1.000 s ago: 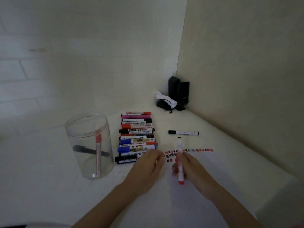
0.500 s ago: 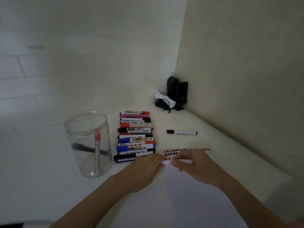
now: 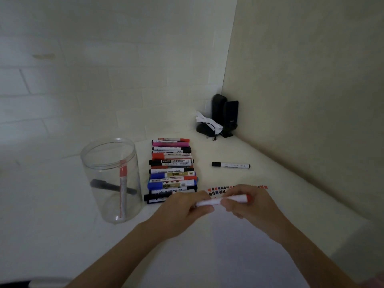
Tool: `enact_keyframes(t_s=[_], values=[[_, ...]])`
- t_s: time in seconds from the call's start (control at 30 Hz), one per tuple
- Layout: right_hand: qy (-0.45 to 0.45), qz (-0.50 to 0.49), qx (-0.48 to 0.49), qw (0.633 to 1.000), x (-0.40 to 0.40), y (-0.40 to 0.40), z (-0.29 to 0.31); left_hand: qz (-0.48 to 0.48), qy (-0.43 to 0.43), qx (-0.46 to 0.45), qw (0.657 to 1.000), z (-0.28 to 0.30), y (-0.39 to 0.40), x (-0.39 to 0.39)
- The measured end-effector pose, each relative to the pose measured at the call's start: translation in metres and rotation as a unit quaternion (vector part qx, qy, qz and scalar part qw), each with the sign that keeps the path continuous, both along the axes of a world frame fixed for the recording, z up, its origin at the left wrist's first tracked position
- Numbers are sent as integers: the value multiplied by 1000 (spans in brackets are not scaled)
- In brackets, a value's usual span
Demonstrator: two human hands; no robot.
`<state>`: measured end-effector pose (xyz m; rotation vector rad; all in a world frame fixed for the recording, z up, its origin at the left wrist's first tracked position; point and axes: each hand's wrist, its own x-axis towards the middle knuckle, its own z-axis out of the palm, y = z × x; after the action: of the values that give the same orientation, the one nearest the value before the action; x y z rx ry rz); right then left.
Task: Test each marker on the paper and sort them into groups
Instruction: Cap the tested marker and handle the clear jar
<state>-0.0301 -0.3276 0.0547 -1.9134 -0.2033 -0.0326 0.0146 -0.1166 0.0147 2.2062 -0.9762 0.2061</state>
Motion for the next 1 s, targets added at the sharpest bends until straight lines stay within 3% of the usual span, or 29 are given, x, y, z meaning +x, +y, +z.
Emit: enact_keyframes(t_s=[0.07, 0.17, 0.3, 0.57, 0.7, 0.87, 1.0], values=[[47, -18, 114, 992, -2, 5, -5, 23, 15, -26, 999, 0, -9, -2], [84, -46, 160, 983, -4, 15, -18, 44, 25, -24, 998, -1, -22, -3], [88, -192, 281, 936, 14, -9, -22, 116, 56, 32, 991, -17, -18, 0], [75, -185, 54, 978, 46, -15, -31, 30, 4, 86, 996, -29, -29, 4], [42, -180, 24, 982, 57, -8, -51, -47, 15, 95, 994, -33, -26, 12], [-11, -204, -49, 978, 58, -8, -67, -66, 8, 84, 994, -37, -24, 19], [-21, -183, -54, 981, 58, -9, -67, -68, 7, 73, 995, -41, -23, 24]])
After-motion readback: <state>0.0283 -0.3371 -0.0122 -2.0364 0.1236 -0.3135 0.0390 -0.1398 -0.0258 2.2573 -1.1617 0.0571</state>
